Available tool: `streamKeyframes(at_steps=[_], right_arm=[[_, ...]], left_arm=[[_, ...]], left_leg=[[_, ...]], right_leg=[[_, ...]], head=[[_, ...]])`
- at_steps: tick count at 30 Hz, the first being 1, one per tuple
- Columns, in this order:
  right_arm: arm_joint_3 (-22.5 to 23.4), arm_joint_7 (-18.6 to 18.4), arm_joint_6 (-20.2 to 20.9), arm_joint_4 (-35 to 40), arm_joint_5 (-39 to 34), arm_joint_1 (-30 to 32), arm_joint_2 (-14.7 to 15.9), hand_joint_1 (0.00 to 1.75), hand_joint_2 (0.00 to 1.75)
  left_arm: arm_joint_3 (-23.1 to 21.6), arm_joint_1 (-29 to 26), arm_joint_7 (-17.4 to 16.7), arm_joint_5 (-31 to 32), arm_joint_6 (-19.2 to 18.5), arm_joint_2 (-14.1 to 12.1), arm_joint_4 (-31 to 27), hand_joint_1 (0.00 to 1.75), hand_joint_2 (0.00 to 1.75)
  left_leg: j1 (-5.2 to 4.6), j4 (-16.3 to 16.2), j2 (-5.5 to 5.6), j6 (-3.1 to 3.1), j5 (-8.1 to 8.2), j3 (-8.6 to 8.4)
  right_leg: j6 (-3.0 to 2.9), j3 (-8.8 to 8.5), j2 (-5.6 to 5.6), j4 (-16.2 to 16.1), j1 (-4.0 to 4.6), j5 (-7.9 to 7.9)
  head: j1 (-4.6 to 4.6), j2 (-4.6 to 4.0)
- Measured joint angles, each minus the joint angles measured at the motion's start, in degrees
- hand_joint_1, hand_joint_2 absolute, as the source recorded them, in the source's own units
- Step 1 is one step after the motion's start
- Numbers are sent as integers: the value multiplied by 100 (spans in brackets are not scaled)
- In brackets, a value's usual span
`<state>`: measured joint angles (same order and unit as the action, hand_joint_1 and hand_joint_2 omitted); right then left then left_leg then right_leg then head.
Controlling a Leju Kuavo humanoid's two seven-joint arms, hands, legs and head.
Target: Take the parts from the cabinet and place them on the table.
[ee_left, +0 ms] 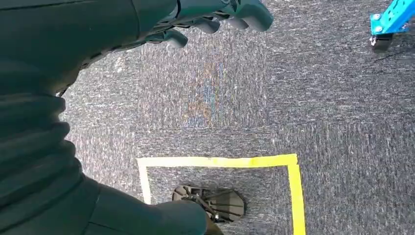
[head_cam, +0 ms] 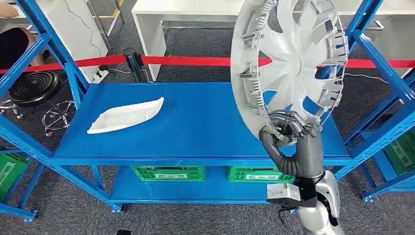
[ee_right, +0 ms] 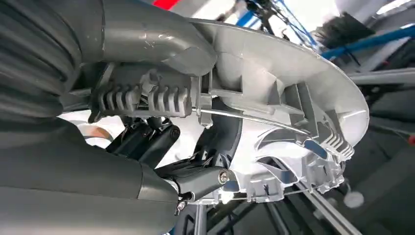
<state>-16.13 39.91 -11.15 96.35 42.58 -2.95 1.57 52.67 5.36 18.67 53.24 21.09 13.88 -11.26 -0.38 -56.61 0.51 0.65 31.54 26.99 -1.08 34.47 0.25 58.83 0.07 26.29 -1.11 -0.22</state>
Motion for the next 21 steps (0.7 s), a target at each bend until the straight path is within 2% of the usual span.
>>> streamKeyframes(at_steps=[16, 21], right_arm=[[-149, 0, -35, 384, 15, 92, 9, 175, 175], [-164, 0, -46, 389, 20, 101, 15, 175, 175]], left_arm=[[-41, -9, -33, 46, -9, -22, 0, 0, 175], [-39, -13, -11, 26, -2, -33, 0, 0, 175]], left_leg=[[0, 0, 0, 0, 0, 0], [-36, -19, -1, -25, 14, 2]], right_leg=[[0, 0, 0, 0, 0, 0], [30, -2, 0, -12, -22, -13]], head=[[0, 2], [0, 2]])
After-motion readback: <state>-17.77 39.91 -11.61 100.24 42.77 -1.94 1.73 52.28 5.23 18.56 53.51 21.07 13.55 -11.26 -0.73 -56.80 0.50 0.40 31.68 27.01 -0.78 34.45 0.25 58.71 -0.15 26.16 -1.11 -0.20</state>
